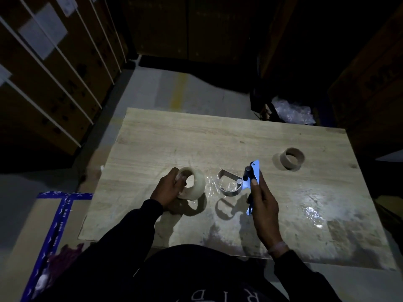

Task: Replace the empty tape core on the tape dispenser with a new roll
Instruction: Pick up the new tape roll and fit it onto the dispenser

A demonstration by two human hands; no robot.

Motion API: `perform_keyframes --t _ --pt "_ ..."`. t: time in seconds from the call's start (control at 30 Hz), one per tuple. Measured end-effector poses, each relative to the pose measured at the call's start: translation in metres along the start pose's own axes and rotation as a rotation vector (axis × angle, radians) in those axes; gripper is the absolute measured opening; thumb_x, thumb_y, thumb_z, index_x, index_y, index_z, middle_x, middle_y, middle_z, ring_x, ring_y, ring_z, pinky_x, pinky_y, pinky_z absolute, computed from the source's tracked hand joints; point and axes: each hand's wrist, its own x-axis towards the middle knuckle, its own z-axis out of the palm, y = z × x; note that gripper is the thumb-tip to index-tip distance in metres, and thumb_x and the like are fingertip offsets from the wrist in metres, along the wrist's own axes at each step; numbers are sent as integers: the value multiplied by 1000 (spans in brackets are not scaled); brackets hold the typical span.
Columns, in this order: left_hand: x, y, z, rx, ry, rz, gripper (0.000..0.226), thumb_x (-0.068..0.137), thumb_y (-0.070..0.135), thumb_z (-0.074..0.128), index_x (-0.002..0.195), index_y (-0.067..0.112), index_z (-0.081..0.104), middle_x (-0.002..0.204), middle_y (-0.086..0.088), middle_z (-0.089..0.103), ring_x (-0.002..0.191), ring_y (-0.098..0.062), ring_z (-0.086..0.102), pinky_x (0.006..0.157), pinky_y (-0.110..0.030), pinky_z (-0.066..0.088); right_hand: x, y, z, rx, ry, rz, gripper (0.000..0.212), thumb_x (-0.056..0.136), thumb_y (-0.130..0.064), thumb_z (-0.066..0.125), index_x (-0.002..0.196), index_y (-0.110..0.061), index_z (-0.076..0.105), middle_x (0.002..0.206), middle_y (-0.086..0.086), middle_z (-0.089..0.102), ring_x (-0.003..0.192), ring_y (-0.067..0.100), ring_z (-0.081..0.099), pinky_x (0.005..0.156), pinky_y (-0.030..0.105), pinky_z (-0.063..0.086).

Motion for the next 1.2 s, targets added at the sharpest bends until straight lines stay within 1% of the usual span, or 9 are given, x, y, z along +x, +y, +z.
perform_keyframes --t 0.1,0.2,0.27,0.4,0.6,0.73,0.83,1.03,1.2 --pt "-16 18 -7 -174 58 20 14 110 37 54 104 34 65 93 0 79 87 -9 76 74 -35 58 0 1 2 -17 30 -30 46 110 -46 55 156 -47 53 75 22 56 66 15 52 69 37 49" --pt "-32 43 -12 -364 62 -13 27 110 46 51 111 28 72 96 -8 75 90 -21 75 64 -46 65 1 3 7 -39 24 -35 48 109 -48 57 156 -52 49 72 19 55 64 16 50 70 38 49" --pt "-40 58 -11 -430 61 -33 34 110 47 50 114 23 73 95 -12 73 88 -26 74 58 -48 66 0 1 11 -60 8 -50 49 108 -48 57 156 -54 48 66 5 53 63 16 49 70 38 48" --pt "-49 76 -5 -362 108 4 45 105 60 48 103 22 71 85 -2 75 88 -35 74 70 -65 63 -3 -8 18 -68 -2 -68 54 102 -56 58 156 -52 49 63 -7 53 60 14 51 68 37 49" --pt "-57 105 4 -181 212 66 32 108 50 51 97 26 68 74 -3 69 65 -25 73 57 -47 64 -8 -17 18 -36 -28 -78 65 91 -72 53 154 -57 49 66 -5 44 60 12 44 67 45 52" --pt "-57 111 11 -63 255 119 38 106 60 44 97 28 64 77 5 64 76 -24 72 68 -55 63 -10 -18 16 -42 -32 -95 51 105 -51 59 156 -53 49 68 -5 54 59 11 48 67 41 52" --pt "-60 119 15 17 307 176 32 108 54 46 95 28 61 81 6 66 78 -21 66 73 -45 57 -13 -19 14 -44 -47 -120 49 111 -35 57 157 -49 49 67 -8 58 53 8 52 65 39 55" --pt "-68 130 20 49 324 158 25 107 51 50 109 27 58 76 3 71 73 -23 68 69 -35 51 -15 -23 12 -32 -60 -152 50 111 -33 56 159 -46 48 67 -4 58 51 6 51 63 35 51" --pt "-70 132 22 13 309 130 30 107 53 47 116 25 51 73 0 70 70 -25 68 63 -33 44 -15 -22 13 -38 -68 -127 50 112 -33 57 159 -46 48 66 -13 60 58 10 50 65 50 54"
